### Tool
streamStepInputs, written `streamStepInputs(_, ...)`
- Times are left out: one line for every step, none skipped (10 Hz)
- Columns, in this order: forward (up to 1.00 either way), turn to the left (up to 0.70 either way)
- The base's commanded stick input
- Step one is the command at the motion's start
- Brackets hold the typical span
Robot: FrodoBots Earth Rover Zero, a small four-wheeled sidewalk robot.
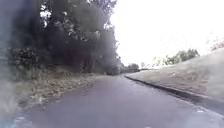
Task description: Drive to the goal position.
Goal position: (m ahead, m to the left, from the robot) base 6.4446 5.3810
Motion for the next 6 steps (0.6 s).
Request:
streamStepInputs(1.0,0.39)
streamStepInputs(1.0,0.17)
streamStepInputs(1.0,0.0)
streamStepInputs(1.0,0.0)
streamStepInputs(1.0,0.0)
streamStepInputs(1.0,0.0)
